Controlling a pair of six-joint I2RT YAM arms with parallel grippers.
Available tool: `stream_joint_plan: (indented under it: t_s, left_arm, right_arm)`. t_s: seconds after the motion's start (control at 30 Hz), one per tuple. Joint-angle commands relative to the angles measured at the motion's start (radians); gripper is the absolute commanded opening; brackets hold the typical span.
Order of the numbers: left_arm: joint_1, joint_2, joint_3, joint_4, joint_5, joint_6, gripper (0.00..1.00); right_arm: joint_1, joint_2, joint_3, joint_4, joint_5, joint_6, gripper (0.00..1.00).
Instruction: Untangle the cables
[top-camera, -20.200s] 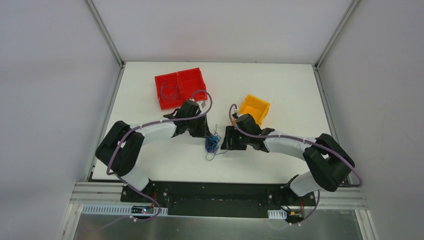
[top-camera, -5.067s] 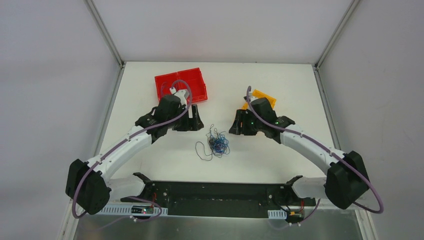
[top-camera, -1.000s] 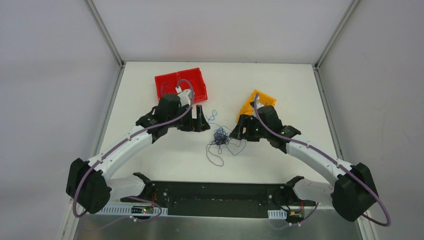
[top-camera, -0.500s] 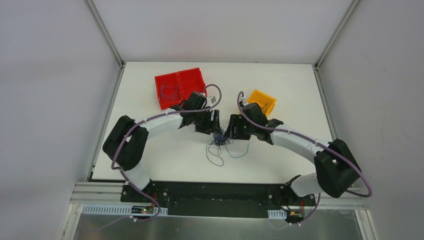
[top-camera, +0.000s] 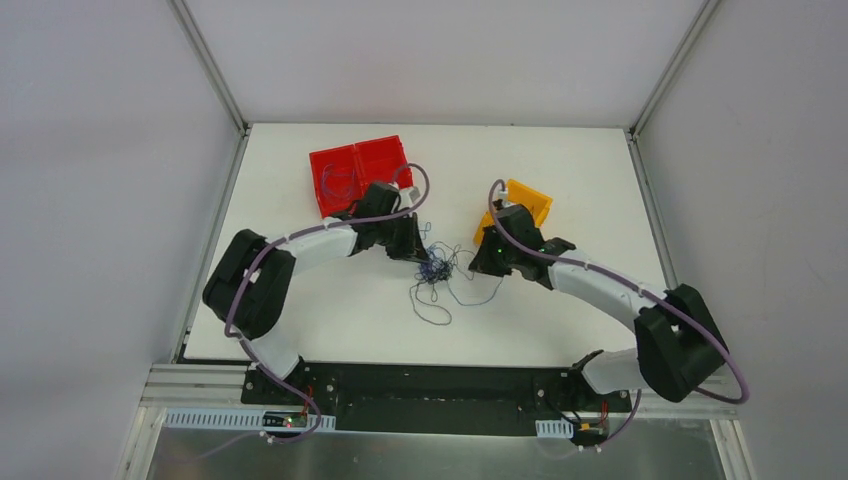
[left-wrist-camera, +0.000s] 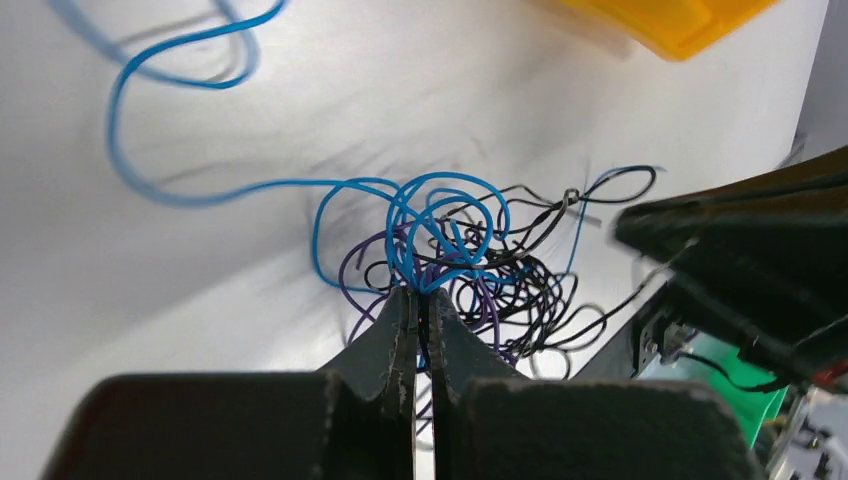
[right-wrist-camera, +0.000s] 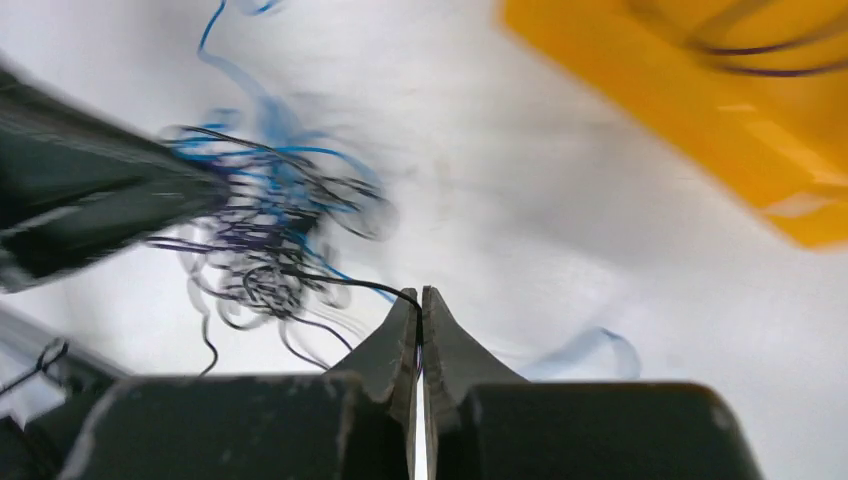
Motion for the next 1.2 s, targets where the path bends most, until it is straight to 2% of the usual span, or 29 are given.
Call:
stream_joint_plan:
  t_s: [0.0,0.07,0.13,0.37,0.43,0.47,0.5,0.6,0.67,0.7,0.77,0.8,0.83,0.97,1.17]
  left_arm:
    - [0.161,-0.148,-0.079,-0.049,-0.062,-0.062,0.00]
    - [0.219,-0.199,-0.137,-0.067,-0.073,-0.062,0.00]
    - [0.229,-0.246,-0.158,-0.112,-0.139,-0.037,0.00]
    - [0.228,-0.297,-0.190,-0.128,-0.142,-0.065,0.00]
    - [0.224,-0.314,-0.190,-0.128,-0.136,-0.059,0.00]
    - [0.218,-0.323,-0.185,-0.127,-0.123,-0.047,0.00]
    - [0.209,-0.332,-0.181,-0.128,-0.111,-0.035,0.00]
    - [0.168,-0.360,-0.169,-0.128,-0.098,-0.016,0.00]
    - [0.146,-0.374,-0.168,-0.131,-0.101,-0.017,0.00]
    - [0.136,-0.379,-0.166,-0.131,-0.098,-0.014,0.00]
    - [0.114,-0.386,-0.165,-0.131,-0.097,-0.017,0.00]
    - [0.104,-0.391,-0.165,-0.130,-0.102,-0.019,0.00]
    - [0.095,-0.395,-0.164,-0.129,-0.108,-0.021,0.00]
    - [0.076,-0.410,-0.160,-0.136,-0.134,-0.021,0.00]
    - [0.037,-0.414,-0.136,-0.157,-0.178,-0.008,0.00]
  right_arm:
    - [-0.121,-0.164,-0.018,-0.207,0.214,-0.003,0.00]
    - [-0.183,-0.250,-0.044,-0.255,0.240,-0.013,0.00]
    - [-0.221,-0.338,-0.072,-0.281,0.261,-0.022,0.00]
    - [-0.241,-0.500,-0.066,-0.358,0.304,-0.019,0.00]
    - [-0.241,-0.505,-0.051,-0.357,0.248,-0.043,0.01]
    - [-0.241,-0.500,-0.042,-0.356,0.196,-0.059,0.11]
    - [-0.240,-0.488,-0.029,-0.349,0.104,-0.078,0.14]
    - [-0.237,-0.469,-0.022,-0.305,-0.064,-0.086,0.12]
    - [-0.230,-0.474,-0.030,-0.258,-0.133,-0.078,0.16]
    - [-0.226,-0.478,-0.036,-0.234,-0.167,-0.075,0.25]
    - [-0.205,-0.468,-0.027,-0.212,-0.219,-0.077,0.61]
    - [-0.184,-0.454,-0.011,-0.219,-0.220,-0.084,0.71]
    - [-0.158,-0.437,0.005,-0.233,-0.202,-0.092,0.75]
    - [-0.048,-0.377,0.051,-0.234,-0.135,-0.115,0.77]
    - [0.057,-0.273,0.079,-0.136,-0.060,-0.043,0.79]
